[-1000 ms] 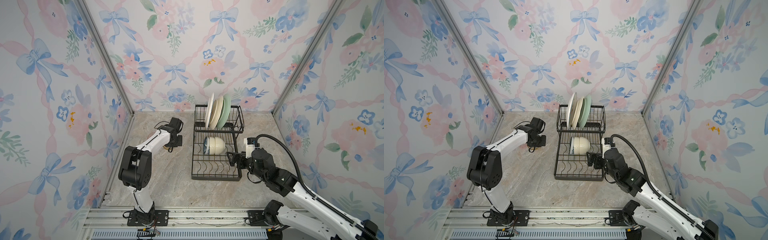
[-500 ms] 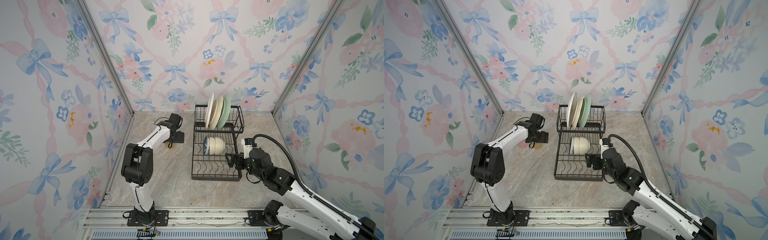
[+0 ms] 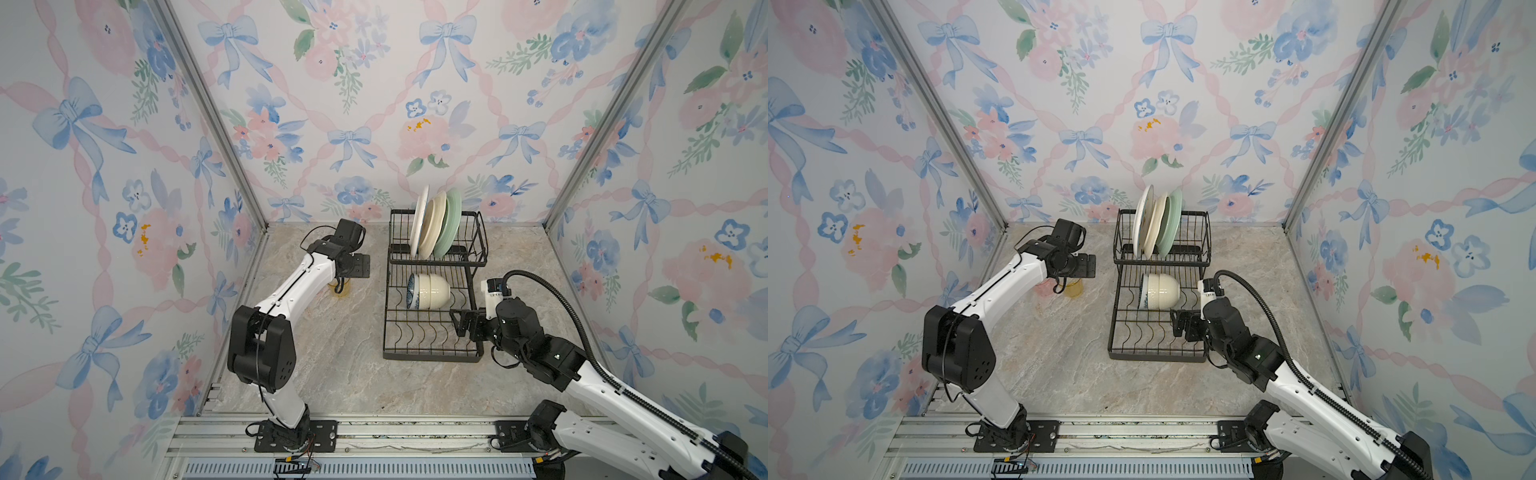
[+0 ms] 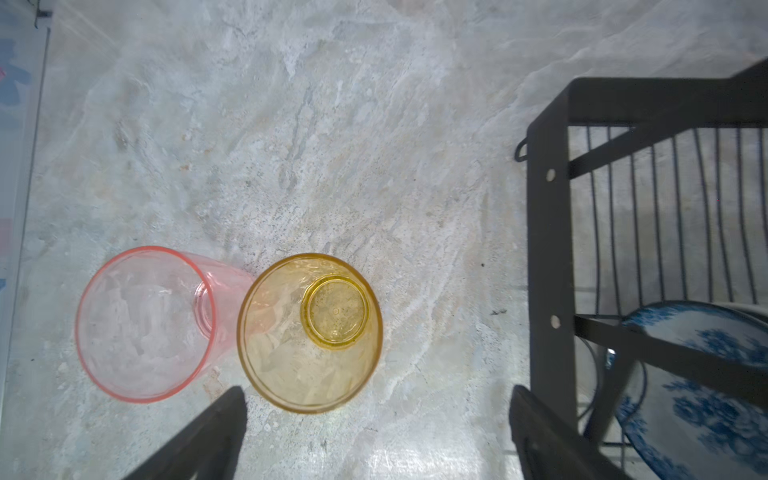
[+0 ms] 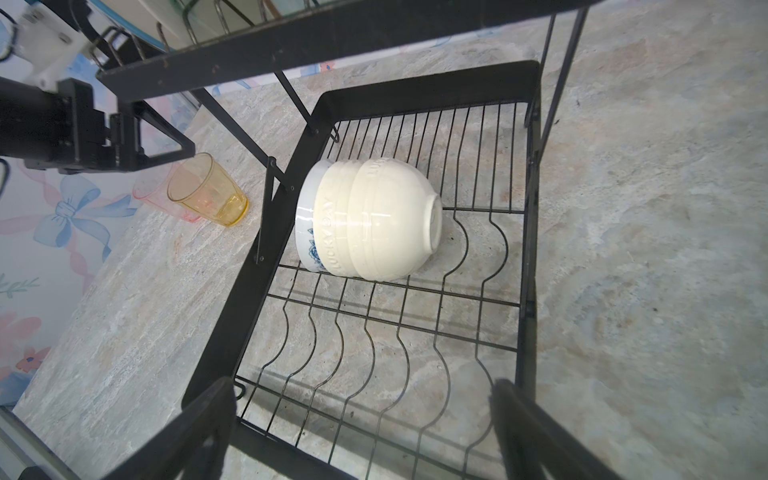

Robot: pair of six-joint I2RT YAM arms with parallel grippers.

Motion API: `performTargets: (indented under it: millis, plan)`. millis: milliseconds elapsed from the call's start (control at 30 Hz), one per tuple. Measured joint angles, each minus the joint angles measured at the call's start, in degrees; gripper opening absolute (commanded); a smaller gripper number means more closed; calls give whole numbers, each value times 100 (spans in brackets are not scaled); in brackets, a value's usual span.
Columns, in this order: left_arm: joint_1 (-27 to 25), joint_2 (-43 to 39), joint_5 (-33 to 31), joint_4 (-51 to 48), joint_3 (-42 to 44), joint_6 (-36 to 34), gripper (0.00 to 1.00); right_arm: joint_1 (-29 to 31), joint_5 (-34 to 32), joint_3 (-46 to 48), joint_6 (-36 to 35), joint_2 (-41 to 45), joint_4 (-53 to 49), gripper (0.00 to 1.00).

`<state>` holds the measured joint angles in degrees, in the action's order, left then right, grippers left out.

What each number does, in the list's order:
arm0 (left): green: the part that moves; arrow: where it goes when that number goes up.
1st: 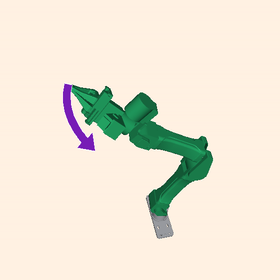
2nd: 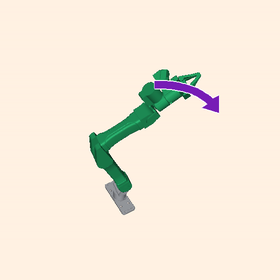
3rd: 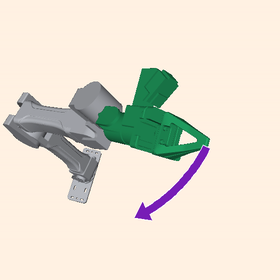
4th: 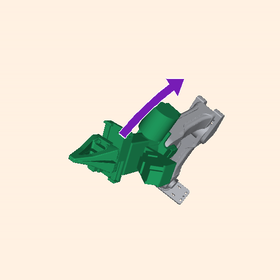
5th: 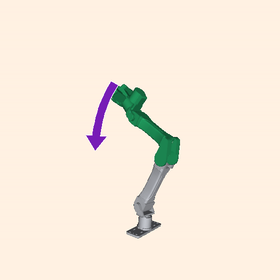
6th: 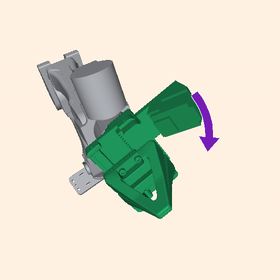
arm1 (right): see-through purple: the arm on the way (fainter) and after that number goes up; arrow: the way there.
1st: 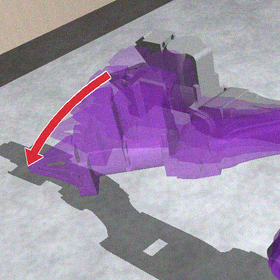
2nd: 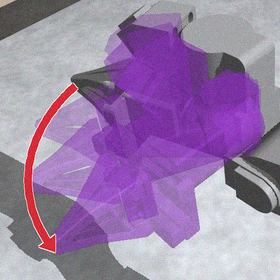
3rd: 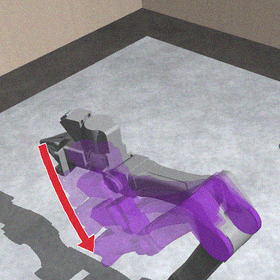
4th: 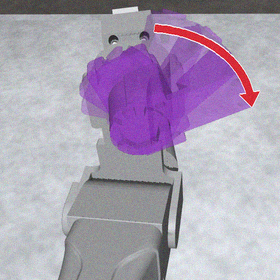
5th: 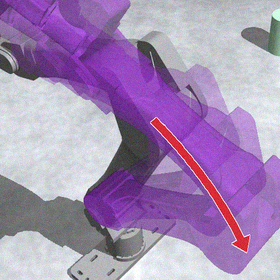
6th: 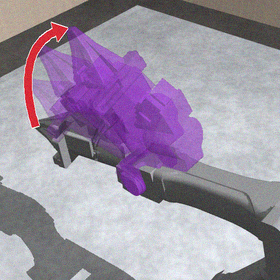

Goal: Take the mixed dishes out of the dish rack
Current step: 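Lower the yellow glass upright beside the pink glass with the left gripper and release, then withdraw the left gripper while the right gripper reaches toward the white bowls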

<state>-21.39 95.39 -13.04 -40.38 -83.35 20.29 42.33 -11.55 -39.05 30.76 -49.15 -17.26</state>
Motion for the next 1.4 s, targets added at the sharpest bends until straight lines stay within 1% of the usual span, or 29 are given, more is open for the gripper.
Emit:
performTargets:
  millis: [133, 267, 367, 433, 567, 733, 867, 1033, 1267, 1400]
  plan:
    - [-531, -778, -107, 37, 479, 188, 98, 15, 44, 348, 9, 133, 203, 97]
    - [-715, -1517, -105, 48, 1119, 387, 98, 44, 39, 686, 24, 352, 407, 97]
    - [-850, -2124, -61, 264, 1698, 507, 98, 79, 39, 931, 26, 479, 671, 97]
    - [-951, -2579, 46, 525, 2157, 592, 98, 94, 42, 1106, 26, 518, 839, 97]
    - [-1058, -3668, 535, 1211, 3152, 752, 98, 103, 42, 1228, 4, 413, 1064, 97]
    - [-1058, -4474, 929, 1727, 3676, 946, 98, 127, 66, 1137, -151, 81, 1213, 97]
    - [-1086, -4795, 1084, 1991, 3827, 1047, 98, 129, 107, 1078, -262, -177, 1425, 97]
    - [-1110, -4959, 1224, 2288, 4094, 1191, 98, 129, 151, 1078, -295, -391, 1687, 97]
    - [-1121, -4992, 1235, 2844, 4688, 1342, 98, 129, 166, 1095, -223, -656, 2203, 97]
    - [-1121, -4942, 1246, 3182, 4741, 1349, 98, 140, 142, 1097, -179, -1062, 2404, 97]
